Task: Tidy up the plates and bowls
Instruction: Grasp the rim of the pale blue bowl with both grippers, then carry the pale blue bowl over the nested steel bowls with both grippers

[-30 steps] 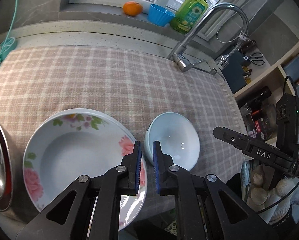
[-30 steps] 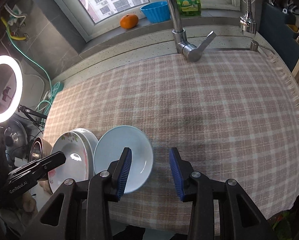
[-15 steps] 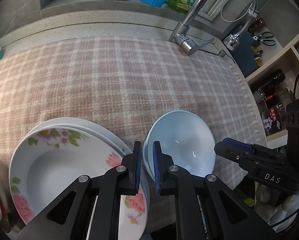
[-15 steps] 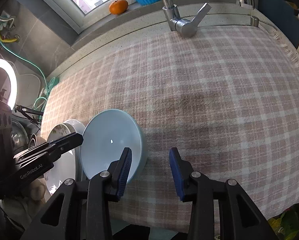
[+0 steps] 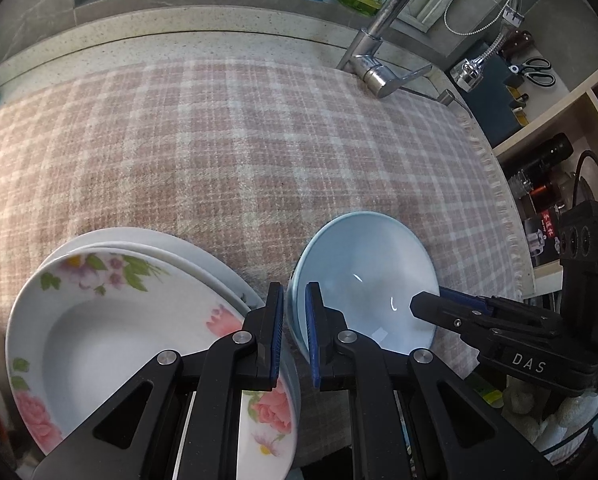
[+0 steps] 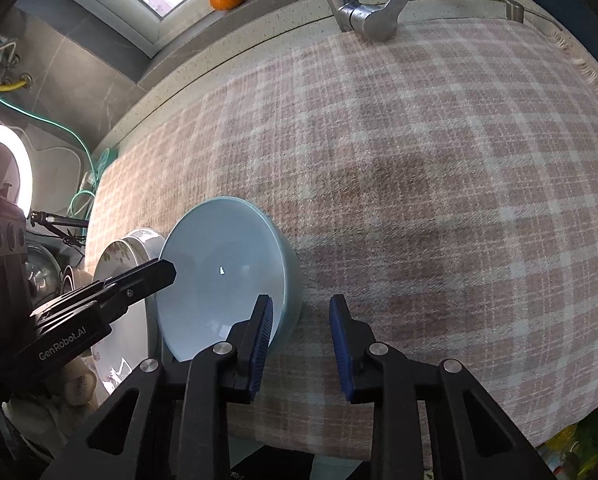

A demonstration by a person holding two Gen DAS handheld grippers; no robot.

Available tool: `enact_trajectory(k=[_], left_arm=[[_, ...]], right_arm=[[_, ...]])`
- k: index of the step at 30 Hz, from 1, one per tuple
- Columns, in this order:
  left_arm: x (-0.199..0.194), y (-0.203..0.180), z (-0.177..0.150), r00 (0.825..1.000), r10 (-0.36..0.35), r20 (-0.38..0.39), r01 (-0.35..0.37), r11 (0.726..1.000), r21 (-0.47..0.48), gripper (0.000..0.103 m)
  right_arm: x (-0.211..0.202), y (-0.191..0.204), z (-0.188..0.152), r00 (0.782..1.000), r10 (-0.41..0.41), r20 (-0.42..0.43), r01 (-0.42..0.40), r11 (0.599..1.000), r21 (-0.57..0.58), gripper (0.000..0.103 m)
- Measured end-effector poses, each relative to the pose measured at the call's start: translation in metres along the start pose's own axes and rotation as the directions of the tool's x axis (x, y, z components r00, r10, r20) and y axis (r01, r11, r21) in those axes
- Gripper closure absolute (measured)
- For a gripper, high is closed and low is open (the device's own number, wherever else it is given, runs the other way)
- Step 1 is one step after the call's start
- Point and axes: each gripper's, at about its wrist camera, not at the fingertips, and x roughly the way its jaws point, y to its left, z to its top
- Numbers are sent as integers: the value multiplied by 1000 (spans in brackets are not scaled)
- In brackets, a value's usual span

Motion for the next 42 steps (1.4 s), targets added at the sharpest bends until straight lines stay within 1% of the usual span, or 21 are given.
enact_trajectory(k=[2, 6, 9, 13, 18, 26, 32, 42], left_arm=[[1, 0, 0, 1000, 0, -4, 0, 1000, 0, 95], [3, 0, 0, 1000, -11, -6, 11, 1000, -9, 98], [4, 1, 1, 1000, -14, -4, 14, 1000, -21, 98], [2, 2, 0, 1000, -24, -3, 24, 999, -38, 98], [-1, 1, -1, 1000, -29, 6, 29, 999, -42, 98], [-12, -2, 0, 999, -40, 30, 42, 998, -44, 98], [-24, -3, 1, 997, -55, 60, 58, 997, -49, 98], [-53, 3, -2, 991, -48, 124, 58, 996, -71, 98]], right_arm=[[3, 0, 0, 1000, 6, -9, -6, 1000, 8, 83], [4, 2, 1, 1000, 14, -14, -14, 1000, 7, 92], [5, 6, 2, 1000, -4, -14, 4, 1000, -2, 92], [5, 6, 2, 1000, 1, -17, -1, 1000, 15, 92], [1, 7, 4, 1000, -14, -7, 14, 1000, 10, 93], [-10, 10, 6, 1000, -12, 7, 12, 1000, 10, 93], [-23, 13, 8, 1000, -8, 27, 7, 1000, 4, 93], [-43, 38, 14, 999, 11, 49, -8, 999, -48, 93]])
